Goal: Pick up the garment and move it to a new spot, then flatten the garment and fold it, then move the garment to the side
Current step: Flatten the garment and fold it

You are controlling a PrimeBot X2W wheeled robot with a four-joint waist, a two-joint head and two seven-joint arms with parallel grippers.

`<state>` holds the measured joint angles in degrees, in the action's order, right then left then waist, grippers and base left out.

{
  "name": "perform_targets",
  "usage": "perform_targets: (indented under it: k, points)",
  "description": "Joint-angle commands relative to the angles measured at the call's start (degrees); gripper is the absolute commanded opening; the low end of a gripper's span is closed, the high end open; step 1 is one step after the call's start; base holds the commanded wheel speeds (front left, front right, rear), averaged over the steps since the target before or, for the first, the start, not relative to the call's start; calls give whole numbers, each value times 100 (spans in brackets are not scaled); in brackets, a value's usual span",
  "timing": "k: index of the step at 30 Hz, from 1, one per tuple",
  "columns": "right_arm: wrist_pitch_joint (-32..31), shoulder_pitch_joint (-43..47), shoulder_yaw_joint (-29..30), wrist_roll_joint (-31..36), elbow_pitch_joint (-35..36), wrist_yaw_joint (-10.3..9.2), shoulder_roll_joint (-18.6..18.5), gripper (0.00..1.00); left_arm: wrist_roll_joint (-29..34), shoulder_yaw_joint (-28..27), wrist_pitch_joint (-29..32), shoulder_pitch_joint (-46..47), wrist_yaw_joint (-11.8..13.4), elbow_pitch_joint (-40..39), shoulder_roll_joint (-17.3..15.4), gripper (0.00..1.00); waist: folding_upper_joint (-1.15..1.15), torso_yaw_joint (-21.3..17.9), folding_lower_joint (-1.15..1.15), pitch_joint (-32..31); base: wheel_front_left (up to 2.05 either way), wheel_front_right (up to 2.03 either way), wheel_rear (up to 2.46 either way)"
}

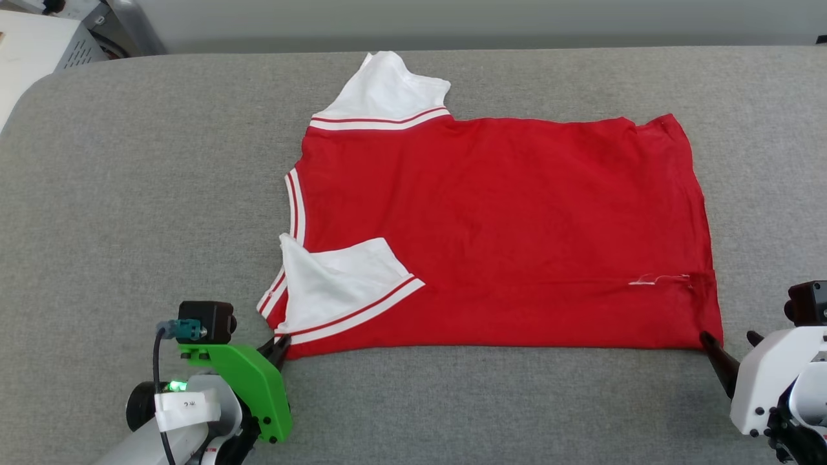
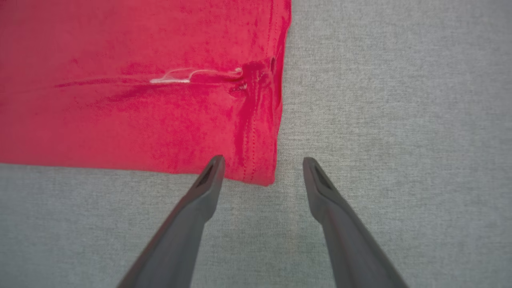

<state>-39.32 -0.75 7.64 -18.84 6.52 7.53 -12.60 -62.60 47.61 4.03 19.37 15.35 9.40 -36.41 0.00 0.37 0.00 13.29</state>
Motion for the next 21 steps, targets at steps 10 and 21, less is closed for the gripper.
perform_targets:
  k: [10,21]
  points:
    - [-78,-482,155,398,-1092,-4,97,100,-23,-123,15,-192,316,-1085,-299,0,0,295,0,41,0,0,0]
    - [79,-655,108,265,-1707,-4,38,0,8,-10,144,-322,441,-1242,-404,0,0,346,0,-15,0,0,0]
